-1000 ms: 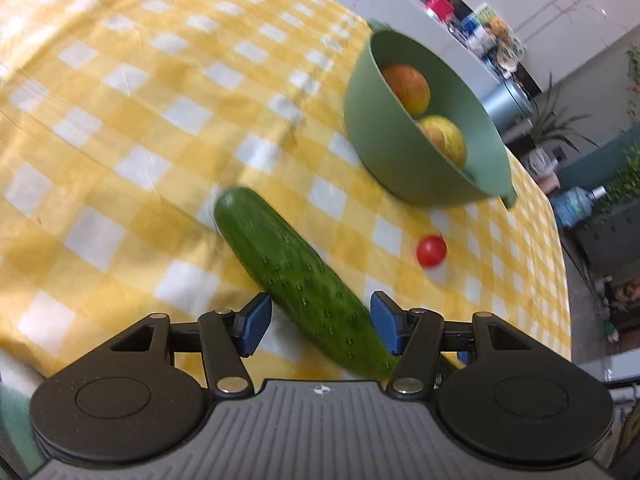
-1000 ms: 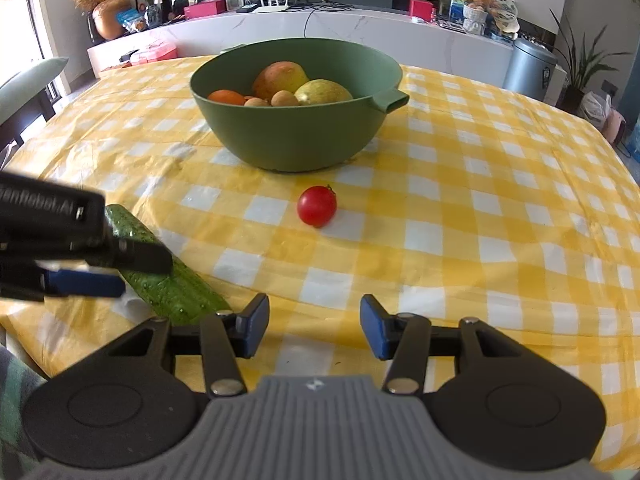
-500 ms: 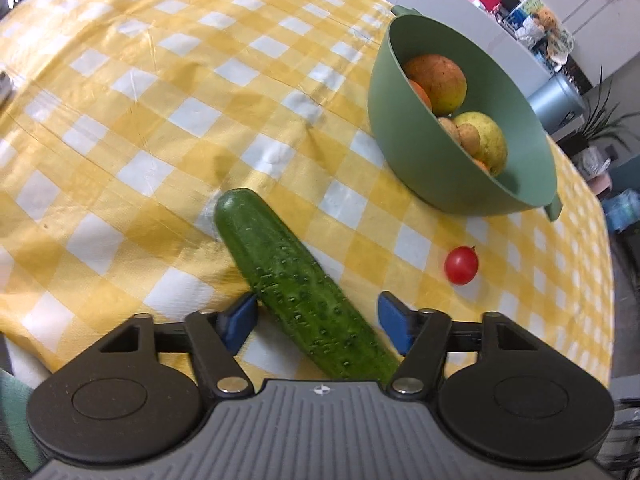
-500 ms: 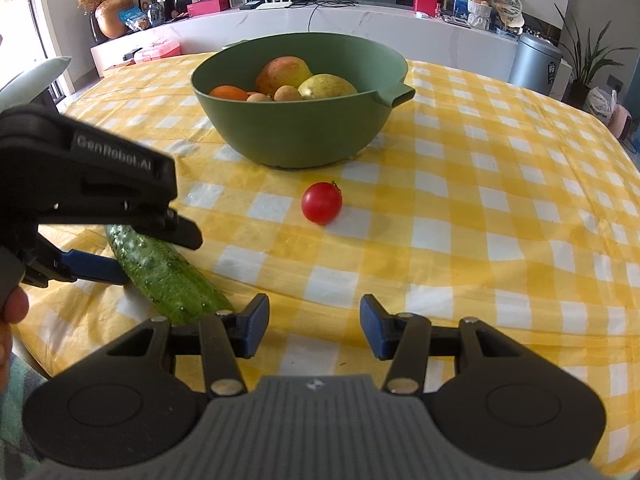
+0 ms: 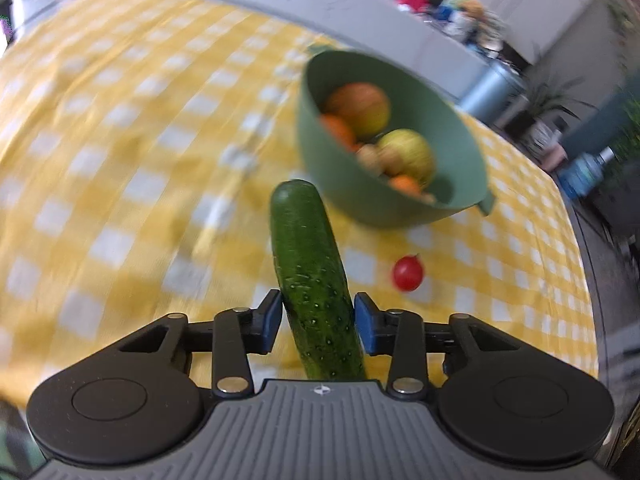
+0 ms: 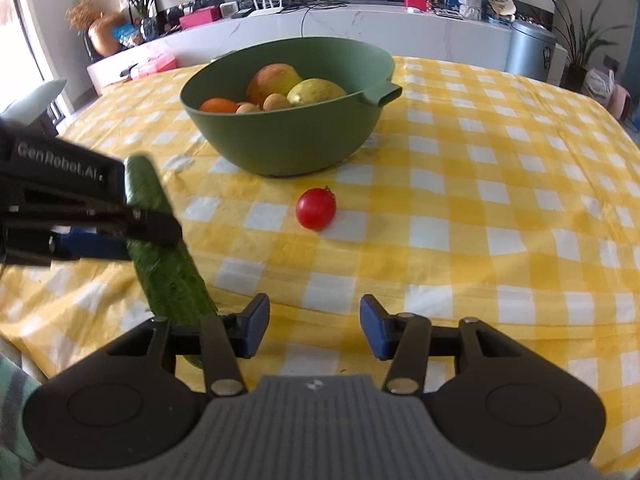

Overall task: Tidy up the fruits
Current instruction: 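Grasp the green cucumber at its middle with the left gripper, then grasp the red tomato with the right gripper while the left gripper holds the cucumber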

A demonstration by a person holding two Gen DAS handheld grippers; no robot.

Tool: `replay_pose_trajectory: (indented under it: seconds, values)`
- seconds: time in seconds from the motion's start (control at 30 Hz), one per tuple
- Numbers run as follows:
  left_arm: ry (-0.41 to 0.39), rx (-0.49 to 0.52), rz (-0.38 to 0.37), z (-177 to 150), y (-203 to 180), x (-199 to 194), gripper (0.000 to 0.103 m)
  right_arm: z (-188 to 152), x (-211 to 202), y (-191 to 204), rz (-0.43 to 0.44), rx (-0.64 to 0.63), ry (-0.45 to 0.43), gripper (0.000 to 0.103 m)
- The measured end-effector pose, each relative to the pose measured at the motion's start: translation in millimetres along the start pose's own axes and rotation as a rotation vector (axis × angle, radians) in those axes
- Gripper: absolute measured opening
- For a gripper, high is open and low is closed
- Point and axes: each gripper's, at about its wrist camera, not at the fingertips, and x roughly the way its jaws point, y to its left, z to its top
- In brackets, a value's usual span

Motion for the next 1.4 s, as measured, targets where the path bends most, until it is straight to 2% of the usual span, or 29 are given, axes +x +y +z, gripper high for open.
replay_pose_trajectory:
  seconds: [0.1, 0.2, 0.37, 0.47, 0.6, 0.67, 0.8, 1.0, 1.3, 1.4]
  values:
    - [0.033, 0.02, -0.039, 11, -2, 11, 0.04, 3, 0, -3, 0.013, 0.021, -0.012, 0.047]
    - [0.054, -0.004, -0.05, 14, 3, 23, 0.04, 8, 1, -6, 0.025, 0.045, -0.032, 0.04]
    - [0.066, -0.047, -0.066, 14, 12, 34, 0.04, 17, 9, -9, 0.017, 0.061, -0.046, 0.038]
    - [0.071, -0.049, -0.058, 14, 12, 36, 0.039, 22, 13, -10, -0.002, 0.063, -0.057, 0.036]
    - [0.059, 0.011, -0.024, 12, 2, 34, 0.039, 30, 19, -16, -0.014, 0.081, -0.081, 0.035]
    - [0.054, 0.043, -0.006, 10, -2, 35, 0.043, 33, 23, -19, -0.011, 0.091, -0.089, 0.035]
    - [0.116, 0.014, -0.003, 5, 1, 47, 0.049, 36, 31, -17, -0.005, 0.057, -0.101, 0.035]
    - [0.101, -0.019, -0.021, 2, 8, 43, 0.049, 39, 42, -5, 0.004, -0.028, -0.118, 0.034]
    - [0.109, -0.028, -0.026, 3, 10, 42, 0.049, 42, 50, -7, 0.037, -0.017, -0.121, 0.033]
    - [0.108, -0.044, -0.048, 4, 14, 41, 0.044, 41, 51, -3, 0.047, -0.03, -0.119, 0.033]
